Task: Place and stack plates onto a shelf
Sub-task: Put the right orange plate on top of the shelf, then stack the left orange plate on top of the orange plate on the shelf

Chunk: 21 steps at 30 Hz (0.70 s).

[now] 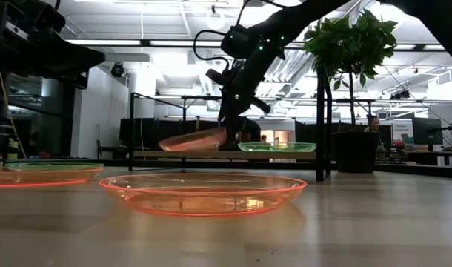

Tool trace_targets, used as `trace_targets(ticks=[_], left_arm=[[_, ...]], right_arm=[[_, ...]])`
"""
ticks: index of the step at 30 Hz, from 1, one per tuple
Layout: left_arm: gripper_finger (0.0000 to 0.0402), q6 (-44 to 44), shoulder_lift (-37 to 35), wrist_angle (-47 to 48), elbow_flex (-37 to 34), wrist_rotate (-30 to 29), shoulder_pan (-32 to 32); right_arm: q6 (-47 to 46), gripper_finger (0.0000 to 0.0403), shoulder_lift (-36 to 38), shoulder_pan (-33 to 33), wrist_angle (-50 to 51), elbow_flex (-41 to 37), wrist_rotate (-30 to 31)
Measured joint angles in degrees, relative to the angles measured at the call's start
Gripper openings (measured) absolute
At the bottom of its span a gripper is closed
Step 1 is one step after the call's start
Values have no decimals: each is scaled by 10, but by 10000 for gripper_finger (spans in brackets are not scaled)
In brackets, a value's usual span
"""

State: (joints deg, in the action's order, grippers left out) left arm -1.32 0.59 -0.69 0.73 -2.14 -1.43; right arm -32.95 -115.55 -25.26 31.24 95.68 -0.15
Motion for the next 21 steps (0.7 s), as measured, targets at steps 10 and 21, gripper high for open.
trace_targets(ticks=[10,21], left_arm=[[0,0,0,0,0,0,0],[0,0,0,0,0,0,0]], right_arm=[[47,195,63,-24,-15,0,-52],[135,204,291,129,123,-38,-8]])
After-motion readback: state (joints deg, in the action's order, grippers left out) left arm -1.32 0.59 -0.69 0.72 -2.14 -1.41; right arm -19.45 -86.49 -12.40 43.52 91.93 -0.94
